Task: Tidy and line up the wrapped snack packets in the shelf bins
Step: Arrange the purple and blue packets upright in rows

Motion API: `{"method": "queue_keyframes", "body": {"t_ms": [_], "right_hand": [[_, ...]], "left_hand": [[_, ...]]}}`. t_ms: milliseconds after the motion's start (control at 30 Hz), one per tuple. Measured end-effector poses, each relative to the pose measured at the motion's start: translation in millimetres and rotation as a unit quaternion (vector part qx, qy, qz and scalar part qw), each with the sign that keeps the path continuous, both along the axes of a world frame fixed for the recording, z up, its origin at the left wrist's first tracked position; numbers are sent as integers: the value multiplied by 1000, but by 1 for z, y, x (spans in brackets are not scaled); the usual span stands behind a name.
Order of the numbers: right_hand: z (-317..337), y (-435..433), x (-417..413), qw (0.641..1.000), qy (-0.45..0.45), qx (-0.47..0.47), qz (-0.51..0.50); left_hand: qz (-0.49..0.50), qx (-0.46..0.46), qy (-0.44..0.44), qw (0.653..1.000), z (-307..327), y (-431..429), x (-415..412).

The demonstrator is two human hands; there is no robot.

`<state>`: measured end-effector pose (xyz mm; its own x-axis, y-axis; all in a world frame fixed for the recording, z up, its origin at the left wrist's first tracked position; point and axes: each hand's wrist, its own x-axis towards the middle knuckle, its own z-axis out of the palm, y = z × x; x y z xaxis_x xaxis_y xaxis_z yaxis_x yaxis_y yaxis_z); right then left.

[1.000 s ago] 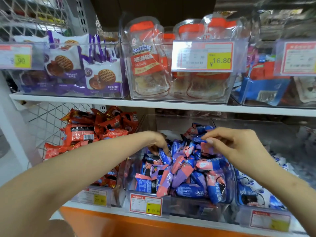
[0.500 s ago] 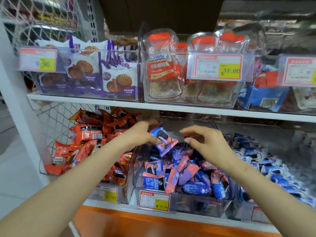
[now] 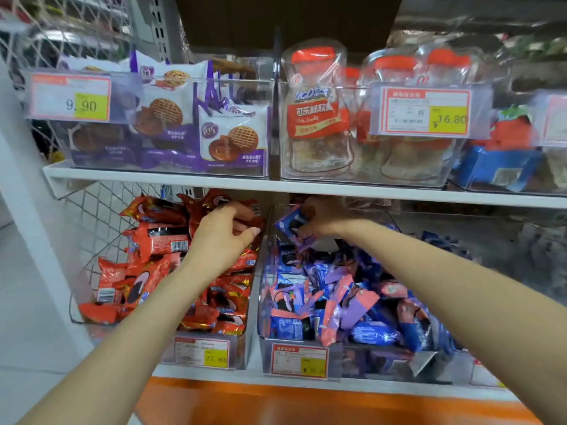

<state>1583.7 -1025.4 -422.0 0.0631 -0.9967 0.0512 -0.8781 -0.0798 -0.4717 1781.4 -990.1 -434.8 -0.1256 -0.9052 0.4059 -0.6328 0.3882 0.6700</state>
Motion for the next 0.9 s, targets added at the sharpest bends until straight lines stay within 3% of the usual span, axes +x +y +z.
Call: {"method": "queue_keyframes", "body": {"t_ms": [233,600,700,900], "right_hand": [[-58,-36,8,986,113,119,-5],[-79,-47,13,975,168,127,70],[-81,-49,13,963,220,124,98],[-79,-55,10,961,261,67,67]], "left_hand": [[-14,-31,-7,999,-1,-1,5],[-34,-19,-17,999,-4,-3,4],[-36,-19,-20,999,-5,-2,5],[-42,-13,-23,999,-5,-4,3]]}}
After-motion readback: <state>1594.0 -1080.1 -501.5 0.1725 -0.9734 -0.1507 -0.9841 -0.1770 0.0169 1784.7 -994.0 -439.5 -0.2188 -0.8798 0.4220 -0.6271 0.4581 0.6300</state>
